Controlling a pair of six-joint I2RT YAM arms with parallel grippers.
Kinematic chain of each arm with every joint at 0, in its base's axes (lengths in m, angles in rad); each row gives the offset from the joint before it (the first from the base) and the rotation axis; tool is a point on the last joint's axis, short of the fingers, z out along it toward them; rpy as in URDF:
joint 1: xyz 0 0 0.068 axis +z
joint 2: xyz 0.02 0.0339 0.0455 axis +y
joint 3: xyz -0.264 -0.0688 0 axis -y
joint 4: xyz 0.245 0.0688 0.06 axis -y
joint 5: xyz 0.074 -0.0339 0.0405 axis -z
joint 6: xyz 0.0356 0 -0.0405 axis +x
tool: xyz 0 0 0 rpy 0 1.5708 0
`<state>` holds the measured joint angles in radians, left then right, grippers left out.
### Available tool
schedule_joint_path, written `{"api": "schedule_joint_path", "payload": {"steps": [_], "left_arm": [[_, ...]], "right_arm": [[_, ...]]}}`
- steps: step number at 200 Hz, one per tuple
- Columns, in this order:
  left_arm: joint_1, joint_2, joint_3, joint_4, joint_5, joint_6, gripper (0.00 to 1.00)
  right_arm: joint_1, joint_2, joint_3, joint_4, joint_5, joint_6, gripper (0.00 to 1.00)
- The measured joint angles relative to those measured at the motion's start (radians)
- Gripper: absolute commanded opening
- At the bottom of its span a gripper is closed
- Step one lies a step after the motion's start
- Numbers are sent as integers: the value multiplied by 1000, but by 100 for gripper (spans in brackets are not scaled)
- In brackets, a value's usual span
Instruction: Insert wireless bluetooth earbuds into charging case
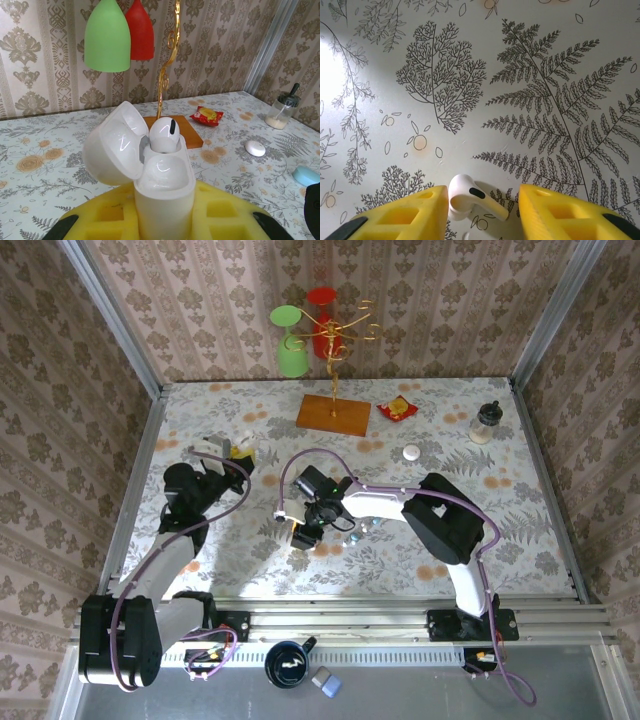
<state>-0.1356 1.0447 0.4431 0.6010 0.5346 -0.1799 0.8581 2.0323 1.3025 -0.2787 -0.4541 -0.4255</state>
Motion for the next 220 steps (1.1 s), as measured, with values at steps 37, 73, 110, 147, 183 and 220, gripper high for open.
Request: {"api": "schedule_joint_path", "payload": {"steps": [37,73,110,147,183,220], "left_arm": [[0,0,0,-5,0,0,0],[0,1,0,-6,0,0,0],[0,2,0,-5,3,0,0],[0,5,0,-4,3,0,0],[0,8,-2,-2,3,0,0],[0,10,-5,0,3,0,0]], "right_arm": [[0,16,1,-2,-11,1,36],[2,16,1,-2,-11,4,27],[6,16,-1,7,-2,14,20],[9,-5,-21,22,43,34,17],[2,-58,-85,75,144,86,17],[-54,-142,-190,151,295,166,17]]}}
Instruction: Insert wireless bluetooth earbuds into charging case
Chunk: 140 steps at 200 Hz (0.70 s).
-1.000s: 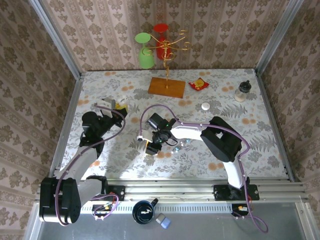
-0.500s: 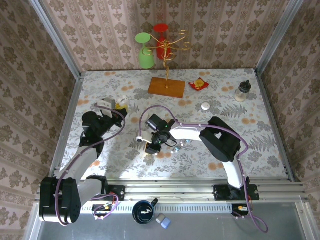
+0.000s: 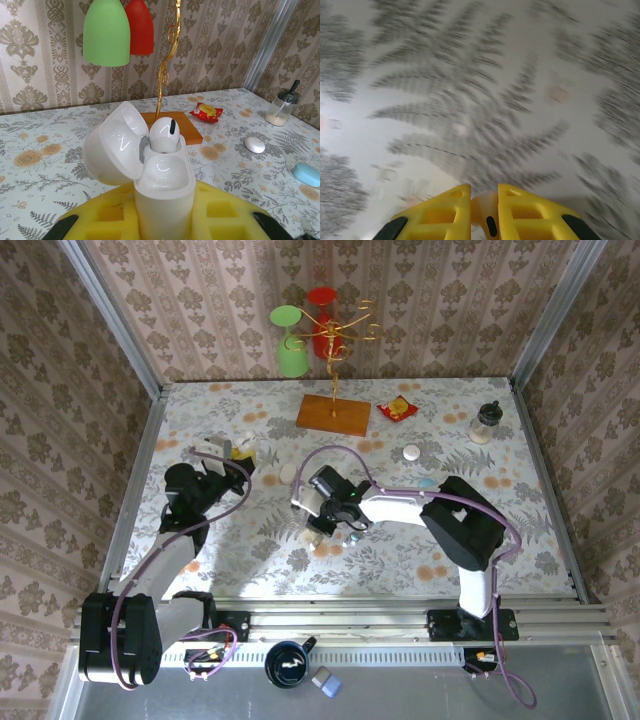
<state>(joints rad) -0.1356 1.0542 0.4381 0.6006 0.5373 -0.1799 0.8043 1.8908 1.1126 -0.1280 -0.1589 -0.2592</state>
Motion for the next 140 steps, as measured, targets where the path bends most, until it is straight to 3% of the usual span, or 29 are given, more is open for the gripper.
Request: {"api": "schedule_joint_path", "payload": {"steps": [65,140], "left_arm": [[0,8,0,16,0,0,0],[0,13,0,20,0,0,0]], "right_arm": [[-34,-62,-88,24,337,81,19],[6,-63,-94,23,357,106,32]]}}
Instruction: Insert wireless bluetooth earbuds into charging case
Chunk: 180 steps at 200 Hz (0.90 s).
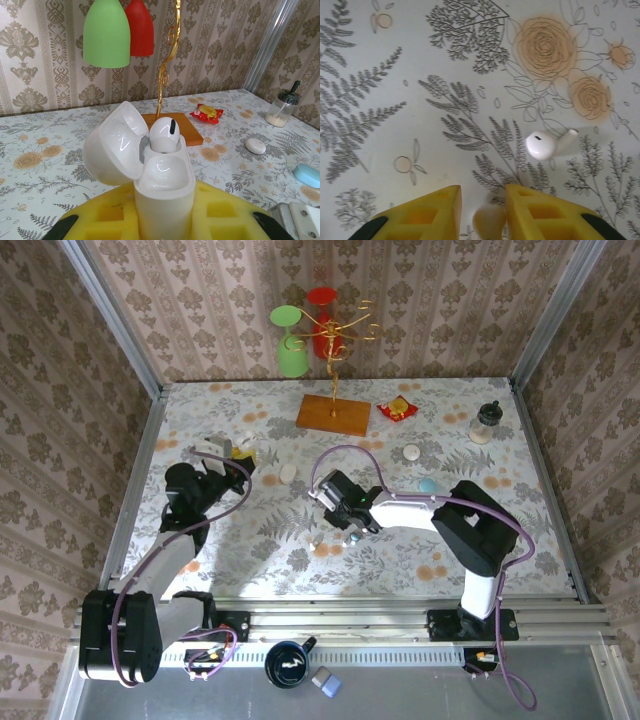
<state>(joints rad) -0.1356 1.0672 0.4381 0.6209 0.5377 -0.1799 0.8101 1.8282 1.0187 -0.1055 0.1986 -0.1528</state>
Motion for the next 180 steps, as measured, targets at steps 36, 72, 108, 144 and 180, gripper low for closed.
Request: {"api": "schedule_joint_path", "payload": {"steps": [36,72,108,144,180], "left_arm": [[0,0,0,0,0,1,0],[0,0,0,0,0,1,0],[0,0,0,0,0,1,0],[0,0,-16,11,0,0,0],[-2,0,-28,15,0,1,0]], "right_arm": [[4,-2,-1,0,-47,18,37],[4,-31,-14,1,-129,56,43],[-20,-111,-37,0,-182,119,61],[-110,-93,32,-83,-266,188,63],[-151,36,175,-215,-365,215,62]]}}
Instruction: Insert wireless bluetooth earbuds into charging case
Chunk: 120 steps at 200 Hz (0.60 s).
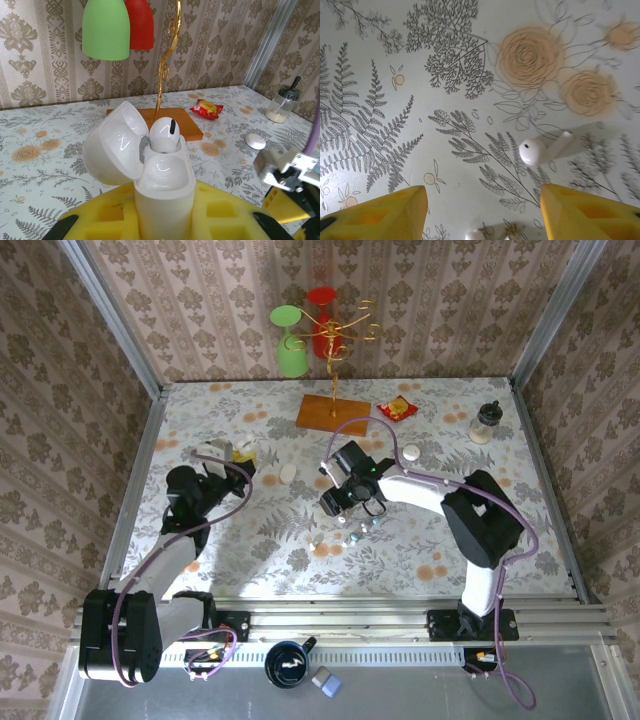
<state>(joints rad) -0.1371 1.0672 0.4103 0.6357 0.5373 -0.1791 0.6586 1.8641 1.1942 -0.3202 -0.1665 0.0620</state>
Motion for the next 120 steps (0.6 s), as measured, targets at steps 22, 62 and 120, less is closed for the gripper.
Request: {"api": "schedule_joint_path", "payload": {"steps": [22,62,120], "left_arm": [[-3,0,-4,0,0,0,0],[-7,5,-4,0,0,11,0],[-13,30,-4,1,-3,18,0]], "right_arm": [[0,47,27,-56,-37,8,63],[-10,69,37,-85,-67,29,63],[-16,39,-10,-69,-102,48,63]]}}
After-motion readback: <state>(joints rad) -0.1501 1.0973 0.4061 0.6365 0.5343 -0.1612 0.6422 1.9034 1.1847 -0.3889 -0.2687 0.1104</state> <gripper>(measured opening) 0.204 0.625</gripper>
